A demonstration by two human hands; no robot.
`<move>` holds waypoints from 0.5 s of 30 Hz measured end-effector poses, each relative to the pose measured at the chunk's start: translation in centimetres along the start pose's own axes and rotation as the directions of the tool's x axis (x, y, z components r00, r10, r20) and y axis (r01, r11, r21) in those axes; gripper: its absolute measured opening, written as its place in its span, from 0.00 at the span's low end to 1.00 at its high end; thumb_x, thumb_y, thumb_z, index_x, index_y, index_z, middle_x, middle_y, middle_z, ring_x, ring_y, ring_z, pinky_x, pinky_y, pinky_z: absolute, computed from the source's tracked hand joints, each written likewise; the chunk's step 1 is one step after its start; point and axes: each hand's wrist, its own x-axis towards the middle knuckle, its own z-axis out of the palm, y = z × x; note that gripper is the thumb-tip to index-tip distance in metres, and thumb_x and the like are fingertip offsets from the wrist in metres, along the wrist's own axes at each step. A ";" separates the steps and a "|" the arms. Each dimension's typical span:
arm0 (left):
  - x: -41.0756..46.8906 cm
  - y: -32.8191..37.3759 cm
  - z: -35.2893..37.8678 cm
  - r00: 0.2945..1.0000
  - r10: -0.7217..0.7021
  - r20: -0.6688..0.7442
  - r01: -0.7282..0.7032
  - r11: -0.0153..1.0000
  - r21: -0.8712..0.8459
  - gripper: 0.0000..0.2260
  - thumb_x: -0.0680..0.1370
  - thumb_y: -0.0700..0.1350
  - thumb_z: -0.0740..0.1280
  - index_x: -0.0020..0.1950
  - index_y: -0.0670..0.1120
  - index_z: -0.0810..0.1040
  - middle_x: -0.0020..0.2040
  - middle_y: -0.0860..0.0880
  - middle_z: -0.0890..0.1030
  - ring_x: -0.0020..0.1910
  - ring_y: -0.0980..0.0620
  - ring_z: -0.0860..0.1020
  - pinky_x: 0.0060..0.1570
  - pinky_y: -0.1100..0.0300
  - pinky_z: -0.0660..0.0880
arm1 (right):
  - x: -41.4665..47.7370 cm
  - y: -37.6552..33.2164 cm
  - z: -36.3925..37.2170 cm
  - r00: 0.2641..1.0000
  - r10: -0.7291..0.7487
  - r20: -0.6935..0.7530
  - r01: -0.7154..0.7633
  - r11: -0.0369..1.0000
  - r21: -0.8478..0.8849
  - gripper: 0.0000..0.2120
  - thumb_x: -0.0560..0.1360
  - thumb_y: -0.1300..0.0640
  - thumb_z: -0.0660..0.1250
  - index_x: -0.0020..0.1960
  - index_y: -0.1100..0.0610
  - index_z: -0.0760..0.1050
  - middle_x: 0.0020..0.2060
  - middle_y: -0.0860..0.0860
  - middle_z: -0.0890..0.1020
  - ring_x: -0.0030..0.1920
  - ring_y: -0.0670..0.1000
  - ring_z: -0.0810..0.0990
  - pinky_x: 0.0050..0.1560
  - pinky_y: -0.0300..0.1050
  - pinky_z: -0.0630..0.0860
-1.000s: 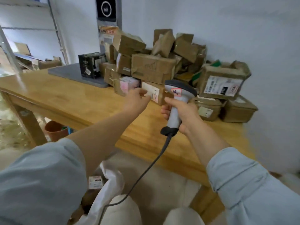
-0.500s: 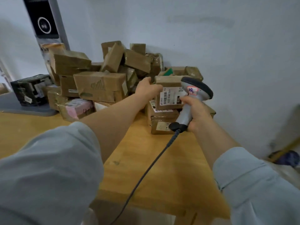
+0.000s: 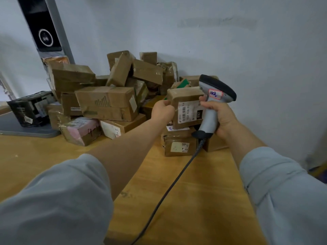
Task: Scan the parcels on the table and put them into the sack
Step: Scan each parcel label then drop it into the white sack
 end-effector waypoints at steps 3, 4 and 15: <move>-0.7 0.3 -0.8 1.000 -0.004 0.002 0.004 1.000 0.008 0.24 0.77 0.37 0.64 0.74 0.42 0.66 0.67 0.43 0.74 0.64 0.45 0.73 0.63 0.51 0.73 | 0.1 -0.2 0.1 0.999 -0.022 -0.042 0.022 1.000 0.003 0.11 0.70 0.63 0.71 0.50 0.52 0.82 0.50 0.56 0.83 0.50 0.56 0.81 0.50 0.51 0.80; -0.8 0.4 -1.1 1.000 -0.004 0.004 0.004 1.000 0.008 0.26 0.77 0.37 0.66 0.74 0.41 0.65 0.68 0.43 0.73 0.65 0.45 0.73 0.63 0.51 0.72 | 0.3 -0.3 0.1 0.999 -0.029 -0.038 0.029 1.000 0.012 0.11 0.70 0.63 0.71 0.51 0.53 0.82 0.51 0.56 0.83 0.50 0.57 0.81 0.50 0.51 0.79; 1.8 -0.3 -1.3 0.969 -0.146 0.201 0.136 0.989 0.065 0.53 0.69 0.31 0.73 0.79 0.46 0.38 0.78 0.44 0.58 0.75 0.42 0.59 0.70 0.49 0.62 | 2.7 -0.3 -0.6 0.998 -0.057 -0.030 0.056 0.998 -0.022 0.08 0.70 0.64 0.69 0.43 0.52 0.82 0.47 0.55 0.83 0.52 0.57 0.80 0.57 0.53 0.78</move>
